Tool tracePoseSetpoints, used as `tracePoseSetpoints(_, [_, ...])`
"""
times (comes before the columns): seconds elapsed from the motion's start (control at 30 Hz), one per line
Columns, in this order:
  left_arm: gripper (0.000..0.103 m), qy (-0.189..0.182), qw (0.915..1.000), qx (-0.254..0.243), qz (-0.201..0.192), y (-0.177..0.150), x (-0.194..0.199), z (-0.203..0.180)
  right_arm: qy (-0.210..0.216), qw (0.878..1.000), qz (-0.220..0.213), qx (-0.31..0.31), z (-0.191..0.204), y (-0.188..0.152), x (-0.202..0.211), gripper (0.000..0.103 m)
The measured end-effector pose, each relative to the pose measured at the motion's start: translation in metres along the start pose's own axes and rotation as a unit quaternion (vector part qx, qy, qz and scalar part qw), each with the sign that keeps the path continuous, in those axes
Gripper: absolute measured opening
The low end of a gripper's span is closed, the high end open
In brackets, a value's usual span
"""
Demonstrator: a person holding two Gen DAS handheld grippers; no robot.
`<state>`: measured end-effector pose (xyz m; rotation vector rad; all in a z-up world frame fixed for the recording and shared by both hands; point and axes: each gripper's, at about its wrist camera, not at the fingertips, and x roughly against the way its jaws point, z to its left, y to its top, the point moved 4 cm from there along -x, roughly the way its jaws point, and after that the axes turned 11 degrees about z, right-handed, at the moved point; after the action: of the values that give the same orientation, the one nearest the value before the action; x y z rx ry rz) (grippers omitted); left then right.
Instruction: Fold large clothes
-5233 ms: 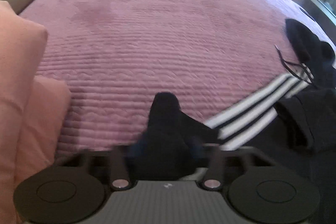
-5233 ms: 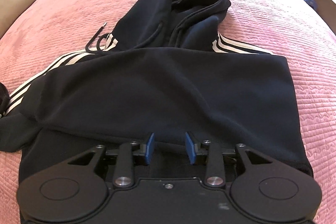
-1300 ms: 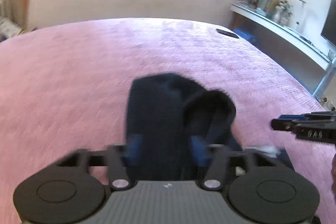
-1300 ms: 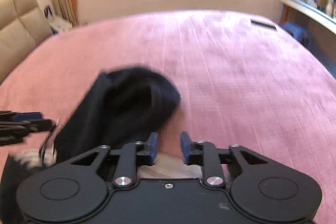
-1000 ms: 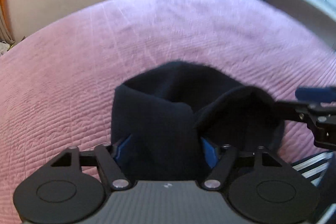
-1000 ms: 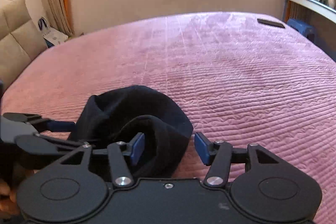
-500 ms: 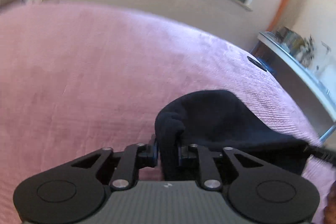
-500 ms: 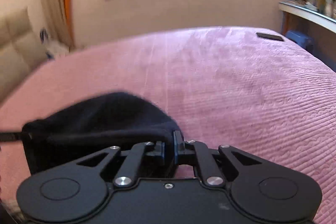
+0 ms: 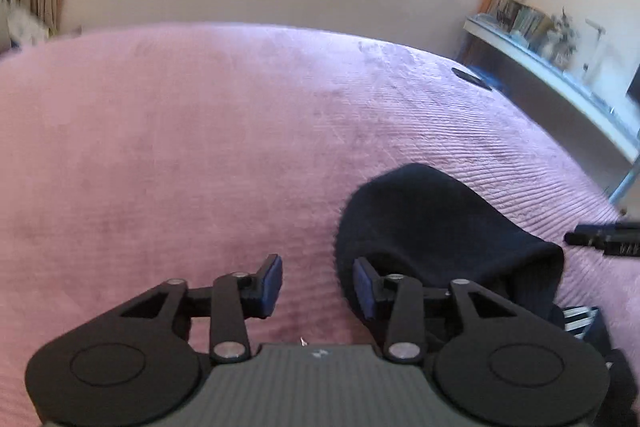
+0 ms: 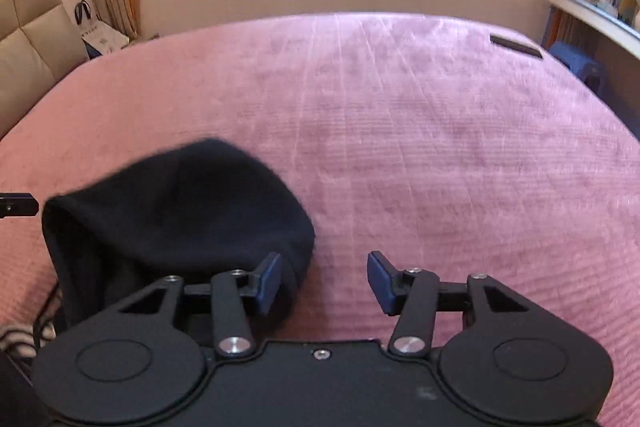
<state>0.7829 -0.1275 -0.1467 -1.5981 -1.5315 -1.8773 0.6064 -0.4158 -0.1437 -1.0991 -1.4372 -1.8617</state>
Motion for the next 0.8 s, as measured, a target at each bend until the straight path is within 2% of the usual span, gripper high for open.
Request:
tracePoseSetpoints(0.03, [0.048, 0.016, 0.9999, 0.003, 0.0, 0.001, 0.001, 0.0, 0.004, 1.0, -0.004, 0.001, 0.005, 0.003, -0.001, 0.055])
tracePoseSetpoints(0.07, [0.048, 0.012, 0.9998, 0.016, -0.005, 0.0, 0.003, 0.002, 0.008, 1.0, -0.009, 0.002, 0.01, 0.006, -0.003, 0.052])
tracePoseSetpoints(0.13, [0.047, -0.031, 0.999, 0.032, -0.004, 0.002, -0.004, 0.001, 0.008, 1.0, -0.014, -0.001, 0.022, 0.009, -0.011, 0.038])
tracePoseSetpoints(0.17, [0.047, -0.044, 0.9984, 0.036, -0.003, 0.006, -0.01, -0.004, 0.008, 1.0, -0.011, -0.006, 0.025, 0.011, -0.019, 0.036])
tracePoseSetpoints(0.2, [0.045, -0.052, 0.9983, 0.027, -0.007, 0.011, -0.018, -0.012, 0.006, 1.0, -0.004, -0.007, 0.028, 0.013, -0.031, 0.034])
tracePoseSetpoints(0.23, [0.043, -0.054, 0.9983, 0.018, -0.014, 0.015, -0.025, -0.019, 0.001, 1.0, 0.003, -0.003, 0.031, 0.014, -0.043, 0.025])
tracePoseSetpoints(0.3, [0.037, -0.06, 0.9982, 0.002, -0.007, 0.018, -0.043, -0.036, -0.015, 1.0, 0.024, 0.006, 0.034, 0.013, -0.064, 0.018])
tracePoseSetpoints(0.37, [0.034, -0.03, 0.9992, -0.011, 0.023, 0.011, -0.07, -0.044, -0.021, 0.999, 0.05, 0.0, 0.028, 0.006, -0.077, 0.017])
tracePoseSetpoints(0.4, [0.029, -0.012, 0.999, -0.014, 0.041, 0.0, -0.078, -0.039, -0.017, 0.998, 0.057, -0.007, 0.022, 0.0, -0.078, 0.016])
tracePoseSetpoints(0.43, [0.031, 0.003, 0.9982, -0.017, 0.057, -0.012, -0.086, -0.032, -0.014, 0.998, 0.058, -0.013, 0.016, -0.005, -0.076, 0.016])
tracePoseSetpoints(0.5, [0.044, -0.017, 0.9987, 0.01, 0.047, -0.032, -0.081, -0.014, -0.006, 0.998, 0.057, -0.024, 0.003, -0.013, -0.074, 0.016])
tracePoseSetpoints(0.57, [0.047, -0.029, 0.9983, 0.022, 0.045, -0.043, -0.071, -0.001, -0.002, 0.997, 0.064, -0.032, -0.009, -0.02, -0.072, 0.022])
tracePoseSetpoints(0.6, [0.055, -0.021, 0.9986, 0.019, 0.044, -0.047, -0.066, 0.002, 0.013, 0.997, 0.062, -0.038, -0.013, -0.023, -0.069, 0.023])
tracePoseSetpoints(0.63, [0.058, -0.007, 0.9989, 0.01, 0.046, -0.05, -0.063, 0.003, 0.027, 0.997, 0.058, -0.042, -0.017, -0.023, -0.062, 0.023])
tracePoseSetpoints(0.73, [0.059, 0.017, 0.9982, -0.031, 0.048, -0.043, -0.045, -0.001, 0.032, 0.998, 0.038, -0.027, -0.023, -0.012, -0.043, 0.023])
tracePoseSetpoints(0.8, [0.056, 0.031, 0.9978, -0.05, 0.03, -0.029, -0.025, -0.006, 0.042, 0.999, 0.027, -0.018, -0.024, 0.001, -0.038, 0.023])
